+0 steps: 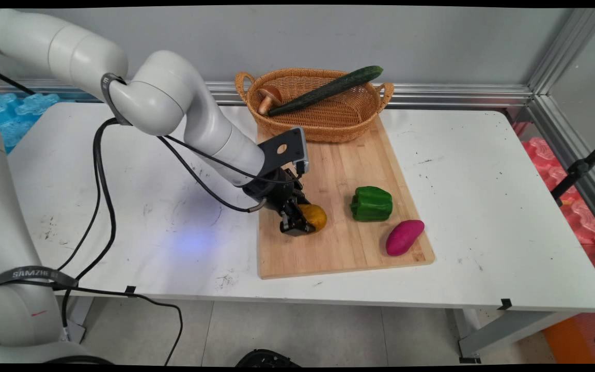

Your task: Place the picked object in the vegetable basket

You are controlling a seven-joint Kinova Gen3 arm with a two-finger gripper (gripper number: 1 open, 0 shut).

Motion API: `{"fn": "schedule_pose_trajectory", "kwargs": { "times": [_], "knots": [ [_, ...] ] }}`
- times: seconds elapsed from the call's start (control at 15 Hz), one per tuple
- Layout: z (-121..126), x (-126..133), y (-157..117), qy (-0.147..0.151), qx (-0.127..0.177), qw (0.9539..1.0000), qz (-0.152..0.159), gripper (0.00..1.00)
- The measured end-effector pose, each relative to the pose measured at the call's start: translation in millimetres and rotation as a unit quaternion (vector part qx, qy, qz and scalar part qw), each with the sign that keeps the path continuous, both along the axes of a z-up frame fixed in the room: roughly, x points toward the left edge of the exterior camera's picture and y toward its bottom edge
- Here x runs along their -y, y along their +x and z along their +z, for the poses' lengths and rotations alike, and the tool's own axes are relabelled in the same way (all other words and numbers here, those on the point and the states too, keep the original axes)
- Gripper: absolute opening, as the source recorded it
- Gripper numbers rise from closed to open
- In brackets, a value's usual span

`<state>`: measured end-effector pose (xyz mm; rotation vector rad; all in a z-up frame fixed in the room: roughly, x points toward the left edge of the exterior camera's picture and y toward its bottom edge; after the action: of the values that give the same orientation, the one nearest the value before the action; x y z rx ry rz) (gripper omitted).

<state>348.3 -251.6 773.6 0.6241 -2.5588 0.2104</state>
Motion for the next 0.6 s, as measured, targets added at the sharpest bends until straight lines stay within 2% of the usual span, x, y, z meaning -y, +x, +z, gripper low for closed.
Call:
{"fn": "schedule_pose_trajectory", "kwargs": {
  "times": [0.27, 0.6],
  "knots": [
    [3, 1, -2, 0.009, -0.007, 0.9999, -0.004, 0.0],
    [39, 9, -5, 0.01, -0.027, 0.9992, -0.026, 0.0]
  ]
}}
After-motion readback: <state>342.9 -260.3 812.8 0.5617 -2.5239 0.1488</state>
